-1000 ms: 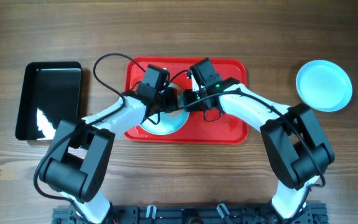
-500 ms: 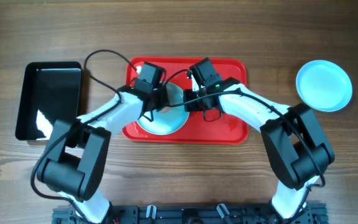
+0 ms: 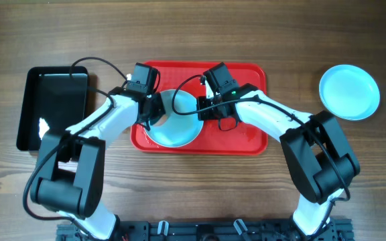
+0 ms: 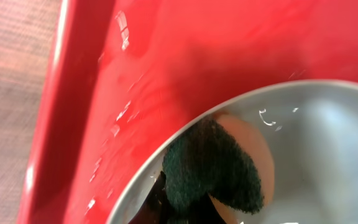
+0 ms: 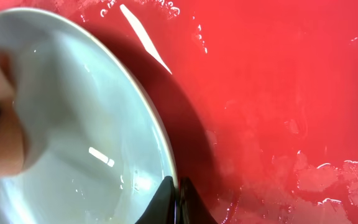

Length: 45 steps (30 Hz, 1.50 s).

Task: Clean dirty plates on tray and stack at the side
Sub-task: 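Scrub the sauce stain with the left-held sponge, right gripper holding rim, then scrub around the plate's left edge with the sponge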

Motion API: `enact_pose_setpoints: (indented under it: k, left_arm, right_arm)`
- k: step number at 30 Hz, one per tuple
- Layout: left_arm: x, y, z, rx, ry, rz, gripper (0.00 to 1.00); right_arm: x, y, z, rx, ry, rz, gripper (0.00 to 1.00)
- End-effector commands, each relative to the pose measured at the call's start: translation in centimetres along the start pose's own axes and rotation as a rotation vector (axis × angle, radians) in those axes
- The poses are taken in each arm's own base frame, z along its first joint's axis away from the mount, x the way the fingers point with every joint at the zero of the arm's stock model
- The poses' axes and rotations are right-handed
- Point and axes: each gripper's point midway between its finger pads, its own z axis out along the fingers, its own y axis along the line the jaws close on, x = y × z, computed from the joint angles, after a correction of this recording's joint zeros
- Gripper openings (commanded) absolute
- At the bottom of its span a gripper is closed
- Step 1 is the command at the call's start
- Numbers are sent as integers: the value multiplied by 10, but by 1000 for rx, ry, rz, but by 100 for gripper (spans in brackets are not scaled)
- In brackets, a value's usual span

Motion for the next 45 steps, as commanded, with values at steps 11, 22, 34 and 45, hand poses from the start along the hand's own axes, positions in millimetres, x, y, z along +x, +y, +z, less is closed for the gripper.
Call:
enact_pose_setpoints:
  k: [11,22,34,45]
  left_arm:
    - [14,-56,-68,390,47,11,4]
    - [35,-83,-33,318,60,49,4]
    - [46,-28,-3,12,70,49,4]
    - [22,20,-9,-262,-62,166,4]
  right_arm:
    - [4,-19,9,65,14,30,4]
    - [4,-19,9,64,14,30,4]
    - [4,-19,9,66,15,30,4]
    - [4,-20,9,72,12,31,4]
